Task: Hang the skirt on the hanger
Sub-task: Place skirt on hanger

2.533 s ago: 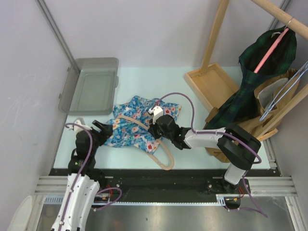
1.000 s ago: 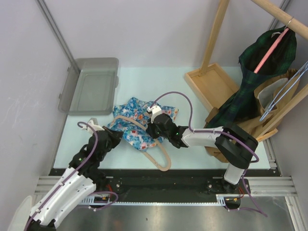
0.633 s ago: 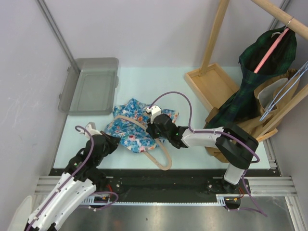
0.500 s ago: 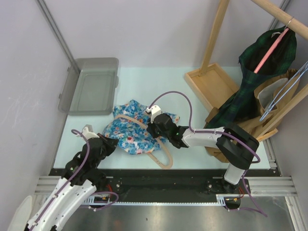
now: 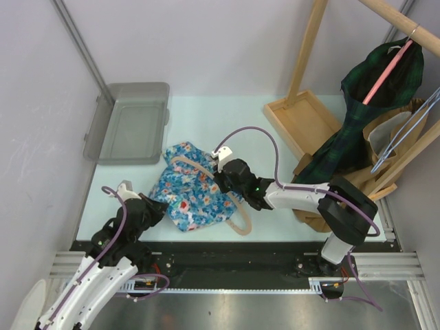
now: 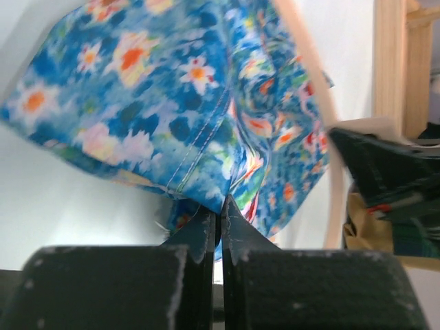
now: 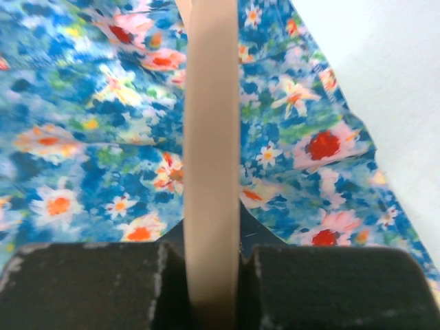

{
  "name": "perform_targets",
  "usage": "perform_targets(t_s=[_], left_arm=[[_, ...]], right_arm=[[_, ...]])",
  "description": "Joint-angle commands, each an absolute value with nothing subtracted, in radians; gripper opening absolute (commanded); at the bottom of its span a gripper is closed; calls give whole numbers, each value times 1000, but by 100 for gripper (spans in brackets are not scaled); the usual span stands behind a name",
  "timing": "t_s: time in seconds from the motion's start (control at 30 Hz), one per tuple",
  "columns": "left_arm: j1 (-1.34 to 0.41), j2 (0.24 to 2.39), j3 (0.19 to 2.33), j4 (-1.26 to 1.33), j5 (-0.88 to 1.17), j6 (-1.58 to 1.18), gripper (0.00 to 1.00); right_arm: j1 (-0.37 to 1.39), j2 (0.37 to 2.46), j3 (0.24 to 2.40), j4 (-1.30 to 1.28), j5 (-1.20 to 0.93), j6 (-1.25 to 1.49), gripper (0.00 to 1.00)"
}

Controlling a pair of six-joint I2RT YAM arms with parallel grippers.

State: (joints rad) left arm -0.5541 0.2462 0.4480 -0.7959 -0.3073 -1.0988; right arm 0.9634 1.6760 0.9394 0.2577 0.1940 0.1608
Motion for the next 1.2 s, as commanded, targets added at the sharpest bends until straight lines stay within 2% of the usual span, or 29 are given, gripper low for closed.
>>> perform_targets(t_s=[0.0, 0.47, 0.5, 0.53, 0.57, 0.67, 0.8, 0.9, 1.0, 1.17], left_arm=[[-560, 232, 385, -743, -226, -1092, 0], [-560, 353, 298, -620, -115, -1048, 1], [-560, 363, 287, -608, -110, -1046, 5], [-561, 386, 284, -606, -107, -1049, 15], [-560, 397, 282, -609, -110, -1048, 39], [-560, 400, 308, -627, -136, -1034, 73], [-560, 368, 411, -644, -152, -956, 79], [-560, 399, 436, -623, -59, -914, 80], [-563, 442, 358, -505, 67, -913, 79], [-630, 508, 238, -330, 118, -983, 77]], right_arm=[[963, 1597, 954, 215, 331, 65, 0], [971, 1605, 1005, 222, 377, 2, 0], [973, 1605, 1011, 216, 370, 3, 0], [973, 1611, 1020, 210, 370, 3, 0], [973, 1614, 1032, 204, 370, 3, 0], [973, 1617, 1046, 180, 370, 3, 0], [962, 1629, 1071, 118, 351, 31, 0], [953, 1660, 1123, 66, 344, 51, 0], [950, 1709, 1169, 14, 365, 80, 0], [943, 1724, 1210, -24, 425, 124, 0]])
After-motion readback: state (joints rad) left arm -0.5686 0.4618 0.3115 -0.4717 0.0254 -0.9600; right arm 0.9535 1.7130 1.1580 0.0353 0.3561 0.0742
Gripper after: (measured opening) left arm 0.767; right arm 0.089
